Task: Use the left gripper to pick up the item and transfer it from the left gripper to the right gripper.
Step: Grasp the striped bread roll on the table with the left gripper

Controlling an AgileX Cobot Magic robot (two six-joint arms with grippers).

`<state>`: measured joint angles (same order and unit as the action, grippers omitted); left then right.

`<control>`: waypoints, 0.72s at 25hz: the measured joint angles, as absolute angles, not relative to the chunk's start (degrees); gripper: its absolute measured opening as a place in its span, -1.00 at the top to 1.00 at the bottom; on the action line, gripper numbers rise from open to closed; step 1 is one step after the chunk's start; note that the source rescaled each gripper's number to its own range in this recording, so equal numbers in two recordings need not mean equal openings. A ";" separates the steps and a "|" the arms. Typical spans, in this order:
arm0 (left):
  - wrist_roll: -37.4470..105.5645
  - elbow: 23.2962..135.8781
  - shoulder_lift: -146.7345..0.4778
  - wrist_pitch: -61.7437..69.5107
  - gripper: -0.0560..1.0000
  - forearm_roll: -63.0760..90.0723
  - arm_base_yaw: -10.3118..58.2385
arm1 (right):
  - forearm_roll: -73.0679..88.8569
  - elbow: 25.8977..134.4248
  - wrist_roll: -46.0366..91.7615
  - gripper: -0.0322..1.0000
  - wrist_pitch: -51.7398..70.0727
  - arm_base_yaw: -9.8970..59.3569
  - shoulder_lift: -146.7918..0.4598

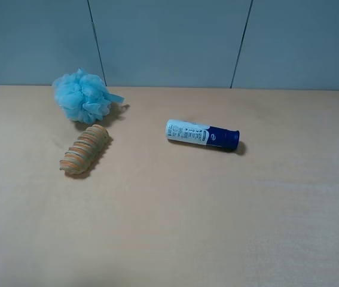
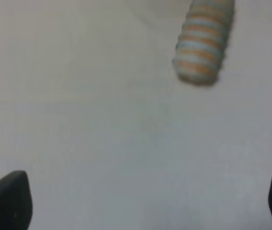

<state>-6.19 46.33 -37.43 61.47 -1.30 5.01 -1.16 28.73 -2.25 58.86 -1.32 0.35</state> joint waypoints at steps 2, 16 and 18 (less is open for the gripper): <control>-4.43 47.28 -44.10 59.81 -0.98 -1.07 5.01 | -1.16 28.73 -2.25 -1.00 58.86 -1.32 0.35; 5.88 48.21 -81.88 41.63 -1.00 6.83 7.93 | -1.16 28.73 -2.25 -1.00 58.86 -1.32 0.35; 6.10 48.21 -86.64 39.28 -1.00 6.83 9.49 | -1.16 28.73 -2.25 -1.00 58.86 -1.32 0.35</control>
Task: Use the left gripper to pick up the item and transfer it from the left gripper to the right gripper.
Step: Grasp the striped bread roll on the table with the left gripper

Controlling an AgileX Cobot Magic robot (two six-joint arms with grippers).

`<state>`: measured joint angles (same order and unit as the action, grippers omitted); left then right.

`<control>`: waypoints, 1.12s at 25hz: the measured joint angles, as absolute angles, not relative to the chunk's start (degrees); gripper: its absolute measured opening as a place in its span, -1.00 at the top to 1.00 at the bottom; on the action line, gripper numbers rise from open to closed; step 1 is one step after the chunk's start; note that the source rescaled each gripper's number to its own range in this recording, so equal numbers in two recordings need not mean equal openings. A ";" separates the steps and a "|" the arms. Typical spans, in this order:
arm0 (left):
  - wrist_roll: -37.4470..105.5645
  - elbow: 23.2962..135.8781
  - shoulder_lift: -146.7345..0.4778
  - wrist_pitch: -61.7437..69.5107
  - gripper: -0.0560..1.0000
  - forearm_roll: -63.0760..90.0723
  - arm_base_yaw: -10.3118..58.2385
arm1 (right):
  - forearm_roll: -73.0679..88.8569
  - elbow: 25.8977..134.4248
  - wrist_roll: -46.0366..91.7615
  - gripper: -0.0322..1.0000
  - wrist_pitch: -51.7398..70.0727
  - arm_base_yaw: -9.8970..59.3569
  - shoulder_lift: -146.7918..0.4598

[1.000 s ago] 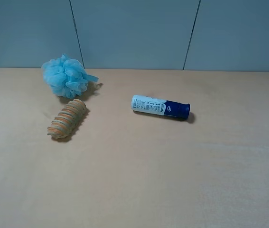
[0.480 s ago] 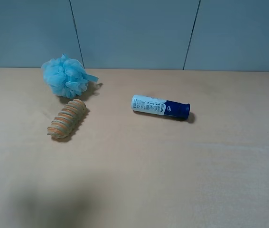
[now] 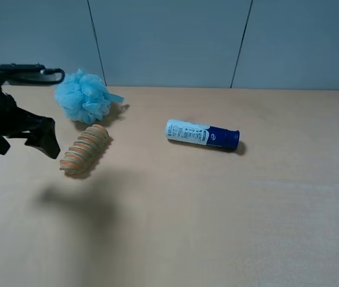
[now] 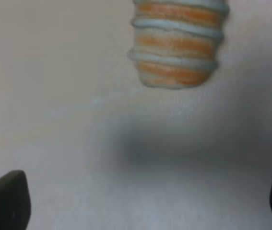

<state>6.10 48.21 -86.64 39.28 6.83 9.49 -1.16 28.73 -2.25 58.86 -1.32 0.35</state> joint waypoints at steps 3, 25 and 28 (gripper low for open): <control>6.35 48.21 -92.56 35.35 -1.00 6.83 11.54 | -1.16 28.73 -2.25 -1.00 58.86 -1.32 0.35; 9.40 48.27 -104.67 17.70 -0.99 5.59 15.87 | -1.15 28.73 -2.25 -1.00 58.86 -1.32 0.35; 9.40 48.27 -104.67 17.65 -0.84 5.53 15.87 | -1.15 28.73 -2.25 -1.00 58.86 -1.32 0.35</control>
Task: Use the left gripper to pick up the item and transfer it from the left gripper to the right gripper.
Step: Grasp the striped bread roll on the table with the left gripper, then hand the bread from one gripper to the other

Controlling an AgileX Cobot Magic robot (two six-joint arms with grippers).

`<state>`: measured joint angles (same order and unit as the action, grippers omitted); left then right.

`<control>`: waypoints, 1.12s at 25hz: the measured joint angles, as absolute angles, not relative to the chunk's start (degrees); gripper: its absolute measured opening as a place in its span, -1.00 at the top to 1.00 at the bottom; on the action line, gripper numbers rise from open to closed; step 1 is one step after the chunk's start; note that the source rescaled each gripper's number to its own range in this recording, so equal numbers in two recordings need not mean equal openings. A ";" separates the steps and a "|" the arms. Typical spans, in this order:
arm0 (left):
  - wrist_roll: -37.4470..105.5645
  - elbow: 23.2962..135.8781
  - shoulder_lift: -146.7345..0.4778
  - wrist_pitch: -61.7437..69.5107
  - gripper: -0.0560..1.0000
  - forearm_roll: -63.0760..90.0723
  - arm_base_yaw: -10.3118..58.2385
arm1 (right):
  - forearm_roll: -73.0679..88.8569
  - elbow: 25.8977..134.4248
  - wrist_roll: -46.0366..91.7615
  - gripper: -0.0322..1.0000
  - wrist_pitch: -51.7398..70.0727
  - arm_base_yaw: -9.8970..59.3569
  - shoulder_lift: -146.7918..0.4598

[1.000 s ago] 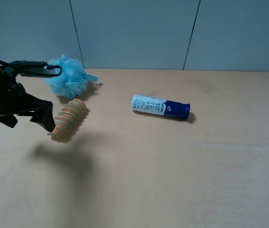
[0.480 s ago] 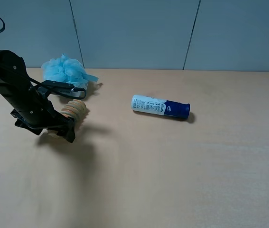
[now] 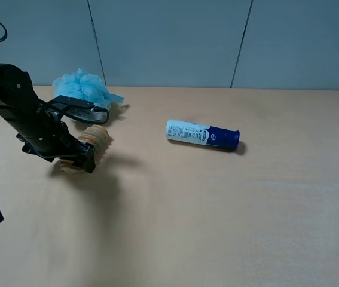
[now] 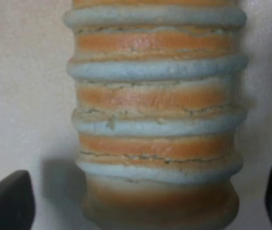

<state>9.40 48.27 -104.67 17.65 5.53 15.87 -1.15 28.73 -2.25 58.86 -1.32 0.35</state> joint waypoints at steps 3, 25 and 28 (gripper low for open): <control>9.40 48.27 -105.30 17.65 -0.39 5.53 15.87 | -1.15 28.73 -2.25 -1.00 58.86 -1.32 0.35; 9.30 53.41 -90.85 33.93 0.76 4.36 15.87 | -0.97 28.73 -2.25 -1.00 58.86 -1.32 0.35; 8.22 53.46 -86.65 38.98 0.77 4.40 15.87 | -0.97 28.73 -2.25 -1.00 58.86 -1.32 0.35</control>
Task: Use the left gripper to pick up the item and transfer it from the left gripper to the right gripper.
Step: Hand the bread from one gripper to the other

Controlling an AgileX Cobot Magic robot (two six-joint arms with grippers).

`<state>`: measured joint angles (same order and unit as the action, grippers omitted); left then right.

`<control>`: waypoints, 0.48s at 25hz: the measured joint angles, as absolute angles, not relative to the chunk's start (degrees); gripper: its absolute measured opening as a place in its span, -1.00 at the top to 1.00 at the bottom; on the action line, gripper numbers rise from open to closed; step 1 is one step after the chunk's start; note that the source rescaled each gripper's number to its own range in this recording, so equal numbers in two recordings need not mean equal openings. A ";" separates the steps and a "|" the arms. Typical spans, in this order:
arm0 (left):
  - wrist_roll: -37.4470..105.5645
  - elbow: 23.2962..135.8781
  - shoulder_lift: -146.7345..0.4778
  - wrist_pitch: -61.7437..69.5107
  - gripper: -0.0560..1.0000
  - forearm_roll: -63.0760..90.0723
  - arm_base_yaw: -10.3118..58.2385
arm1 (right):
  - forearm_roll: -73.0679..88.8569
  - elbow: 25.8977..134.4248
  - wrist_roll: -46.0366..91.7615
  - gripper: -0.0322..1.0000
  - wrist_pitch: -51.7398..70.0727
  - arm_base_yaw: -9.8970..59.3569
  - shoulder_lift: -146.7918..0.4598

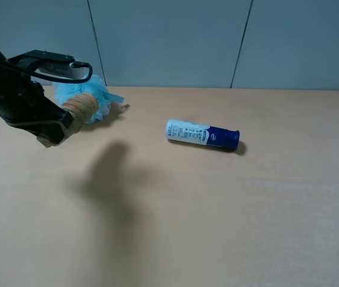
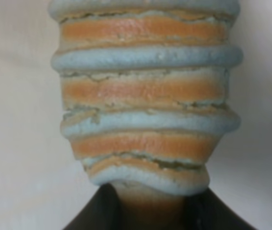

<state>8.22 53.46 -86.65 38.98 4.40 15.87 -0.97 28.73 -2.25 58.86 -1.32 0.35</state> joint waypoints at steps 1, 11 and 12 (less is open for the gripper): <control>8.05 53.46 -85.29 40.43 0.77 4.40 15.87 | -0.97 28.73 -2.25 -1.00 58.86 -1.32 0.35; 10.10 53.46 -78.45 47.33 0.82 6.82 17.09 | -0.93 28.73 -2.25 -1.00 58.86 -1.32 0.35; 10.49 53.46 -78.40 47.27 0.82 6.88 17.75 | -0.93 28.73 -2.25 -1.00 58.86 -1.32 0.35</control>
<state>10.49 53.46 -78.40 47.27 6.88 17.75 -0.93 28.73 -2.25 58.86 -1.32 0.35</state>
